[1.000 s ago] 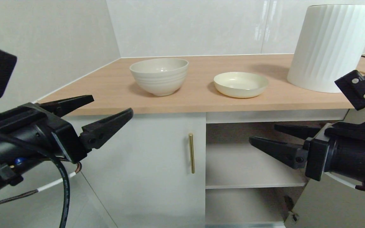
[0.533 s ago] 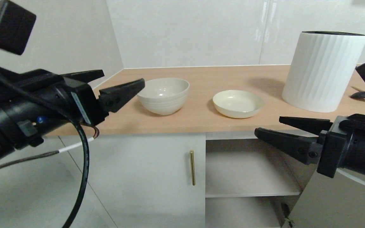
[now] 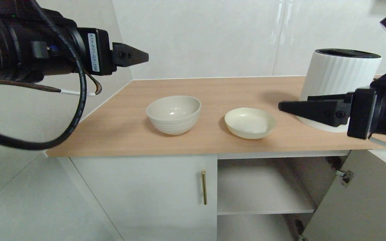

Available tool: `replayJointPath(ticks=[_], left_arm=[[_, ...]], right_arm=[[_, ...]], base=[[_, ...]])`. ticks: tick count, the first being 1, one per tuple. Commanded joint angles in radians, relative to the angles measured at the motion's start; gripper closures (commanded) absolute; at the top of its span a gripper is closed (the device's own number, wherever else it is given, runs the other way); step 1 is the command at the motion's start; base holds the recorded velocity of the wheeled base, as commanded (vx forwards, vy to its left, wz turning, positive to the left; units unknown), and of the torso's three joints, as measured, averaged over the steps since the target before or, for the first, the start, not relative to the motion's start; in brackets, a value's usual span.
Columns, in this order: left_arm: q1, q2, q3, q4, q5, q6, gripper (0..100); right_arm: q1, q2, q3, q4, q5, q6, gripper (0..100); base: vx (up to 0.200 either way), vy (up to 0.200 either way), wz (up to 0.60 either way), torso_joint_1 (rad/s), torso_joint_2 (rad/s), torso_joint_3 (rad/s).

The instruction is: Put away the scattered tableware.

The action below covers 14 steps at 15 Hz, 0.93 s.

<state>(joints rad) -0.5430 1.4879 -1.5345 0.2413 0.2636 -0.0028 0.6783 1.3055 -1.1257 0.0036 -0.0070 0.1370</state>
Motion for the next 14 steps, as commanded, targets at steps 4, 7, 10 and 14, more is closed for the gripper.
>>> replayJointPath(ticks=[4,7,10,14], left_arm=[[0.107,0.209,-0.191,0.194,0.036,-0.089,0],[0.140,0.275,-0.191,0.194,0.036,-0.125,0],[0.141,0.301,-0.188,0.228,0.034,-0.160,0],[0.140,0.364,-0.193,0.256,0.032,-0.164,0]], right_arm=[[-0.108,0.192,-0.387,0.355,-0.117,0.036,0],[-0.111,0.199,-0.382,0.355,-0.123,0.039,0],[-0.111,0.196,-0.384,0.355,-0.125,0.039,0],[-0.111,0.193,-0.367,0.355,-0.125,0.039,0]], base=[[0.000,0.000,0.00,0.000,0.00,0.000],[0.000,0.000,0.00,0.000,0.00,0.000],[0.000,0.000,0.00,0.000,0.00,0.000],[0.000,0.000,0.00,0.000,0.00,0.000]])
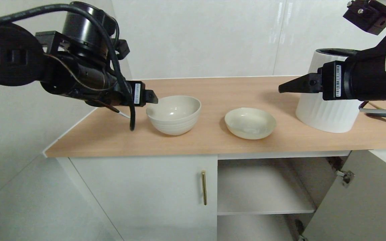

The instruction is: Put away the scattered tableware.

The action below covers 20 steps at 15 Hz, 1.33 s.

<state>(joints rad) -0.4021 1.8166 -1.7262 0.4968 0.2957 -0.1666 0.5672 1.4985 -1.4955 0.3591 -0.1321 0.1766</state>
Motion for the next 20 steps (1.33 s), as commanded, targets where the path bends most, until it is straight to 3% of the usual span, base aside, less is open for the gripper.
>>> replayJointPath(ticks=[1,10,11,18,20], left_arm=[[-0.004,0.041,-0.007,0.000,0.000,-0.007,0],[-0.017,0.122,-0.052,0.003,-0.001,-0.034,0],[-0.017,0.128,-0.053,0.003,-0.001,-0.034,100],[-0.015,0.141,-0.075,0.005,-0.021,-0.054,100],[-0.015,0.084,-0.082,0.005,-0.021,-0.080,100]], right_arm=[[0.000,0.000,0.011,0.000,0.000,0.000,0],[0.000,-0.004,0.028,0.000,0.000,0.000,0],[0.000,-0.003,0.029,0.000,0.002,0.000,0],[0.000,0.008,0.029,0.000,0.000,-0.002,0],[-0.003,0.017,0.026,0.000,-0.001,0.000,0]], base=[[0.000,0.000,0.00,0.000,0.00,0.000],[0.000,0.000,0.00,0.000,0.00,0.000],[0.000,0.000,0.00,0.000,0.00,0.000],[0.000,0.000,0.00,0.000,0.00,0.000],[0.000,0.000,0.00,0.000,0.00,0.000]])
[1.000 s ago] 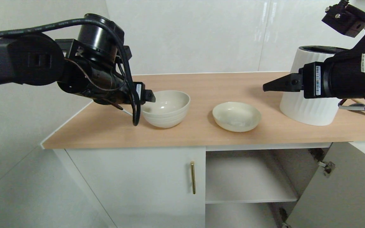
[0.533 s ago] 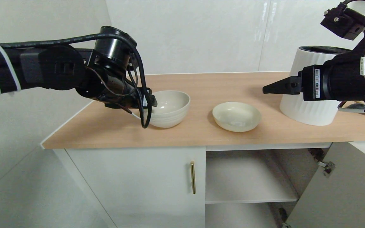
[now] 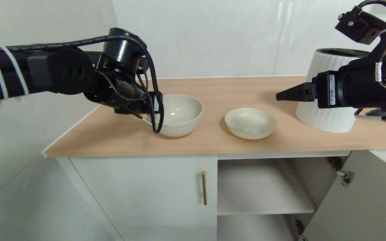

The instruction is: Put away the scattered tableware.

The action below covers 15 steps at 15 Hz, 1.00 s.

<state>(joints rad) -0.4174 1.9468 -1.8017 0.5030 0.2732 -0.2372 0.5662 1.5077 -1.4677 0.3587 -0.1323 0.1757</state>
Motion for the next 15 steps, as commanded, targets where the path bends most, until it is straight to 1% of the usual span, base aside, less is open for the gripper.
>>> replayJointPath(ticks=[1,2,3,4,5,6,7,9,10,11,12,14,15], left_arm=[[-0.001,-0.117,0.001,-0.001,0.001,-0.022,100],[-0.003,-0.178,0.018,-0.003,0.000,-0.037,100],[-0.020,-0.244,0.058,-0.003,-0.002,-0.050,100],[-0.027,-0.269,0.076,-0.004,-0.003,-0.053,100],[-0.044,-0.339,0.156,-0.012,-0.014,-0.054,100],[-0.066,-0.402,0.246,-0.034,-0.038,-0.070,100],[-0.067,-0.440,0.320,-0.070,-0.042,-0.076,100],[-0.067,-0.526,0.498,-0.219,-0.045,-0.076,100],[-0.069,-0.565,0.565,-0.279,-0.057,-0.076,100],[-0.070,-0.588,0.605,-0.314,-0.078,-0.074,100],[-0.070,-0.606,0.630,-0.333,-0.111,-0.073,100],[-0.072,-0.605,0.631,-0.333,-0.120,-0.071,100],[-0.072,-0.600,0.634,-0.333,-0.120,-0.070,100]], right_arm=[[-0.017,0.022,-0.005,0.000,-0.001,0.001,0],[-0.022,0.040,-0.006,0.000,-0.001,0.001,0],[-0.031,0.074,-0.020,0.000,-0.001,0.001,0],[-0.042,0.089,-0.026,0.000,-0.001,0.001,0],[-0.060,0.129,-0.045,0.000,-0.001,0.002,0],[-0.065,0.166,-0.074,0.000,-0.004,0.031,0],[-0.065,0.190,-0.095,0.006,-0.013,0.044,0],[-0.066,0.238,-0.129,0.060,-0.061,0.044,0],[-0.068,0.259,-0.149,0.085,-0.072,0.044,0],[-0.075,0.273,-0.166,0.105,-0.075,0.044,0],[-0.080,0.296,-0.214,0.164,-0.087,0.050,0],[-0.078,0.339,-0.307,0.298,-0.110,0.090,0],[-0.078,0.356,-0.327,0.312,-0.112,0.113,0]], base=[[0.000,0.000,0.00,0.000,0.00,0.000],[0.000,0.000,0.00,0.000,0.00,0.000],[0.000,0.000,0.00,0.000,0.00,0.000],[0.000,0.000,0.00,0.000,0.00,0.000],[0.000,0.000,0.00,0.000,0.00,0.000],[0.000,0.000,0.00,0.000,0.00,0.000],[0.000,0.000,0.00,0.000,0.00,0.000],[0.000,0.000,0.00,0.000,0.00,0.000],[0.000,0.000,0.00,0.000,0.00,0.000],[0.000,0.000,0.00,0.000,0.00,0.000],[0.000,0.000,0.00,0.000,0.00,0.000],[0.000,0.000,0.00,0.000,0.00,0.000],[0.000,0.000,0.00,0.000,0.00,0.000]])
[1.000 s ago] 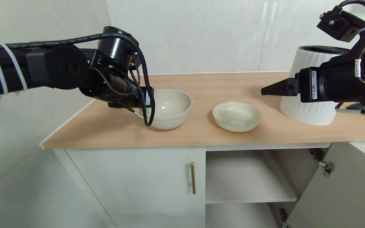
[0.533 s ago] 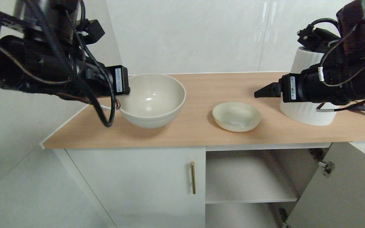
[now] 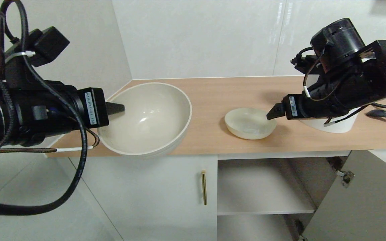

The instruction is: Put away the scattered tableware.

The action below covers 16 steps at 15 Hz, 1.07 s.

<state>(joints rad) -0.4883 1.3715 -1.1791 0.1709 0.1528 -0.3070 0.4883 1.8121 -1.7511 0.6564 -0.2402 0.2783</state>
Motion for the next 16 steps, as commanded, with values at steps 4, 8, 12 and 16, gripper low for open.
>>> replayJointPath(ticks=[4,8,12,16], left_arm=[[-0.009,-0.020,0.013,-0.001,0.001,0.000,100],[-0.021,-0.020,0.013,-0.001,0.001,-0.001,100],[-0.021,-0.020,0.013,-0.001,0.001,-0.001,100],[-0.021,-0.026,0.013,-0.001,0.001,-0.001,100]], right_arm=[[0.000,0.108,-0.057,0.011,-0.005,0.024,0],[0.000,0.138,-0.059,-0.011,-0.005,0.039,0],[0.000,0.148,-0.059,-0.041,-0.010,0.053,100],[0.000,0.150,-0.057,-0.040,-0.008,0.061,100]], base=[[0.000,0.000,0.00,0.000,0.00,0.000],[0.000,0.000,0.00,0.000,0.00,0.000],[0.000,0.000,0.00,0.000,0.00,0.000],[0.000,0.000,0.00,0.000,0.00,0.000]])
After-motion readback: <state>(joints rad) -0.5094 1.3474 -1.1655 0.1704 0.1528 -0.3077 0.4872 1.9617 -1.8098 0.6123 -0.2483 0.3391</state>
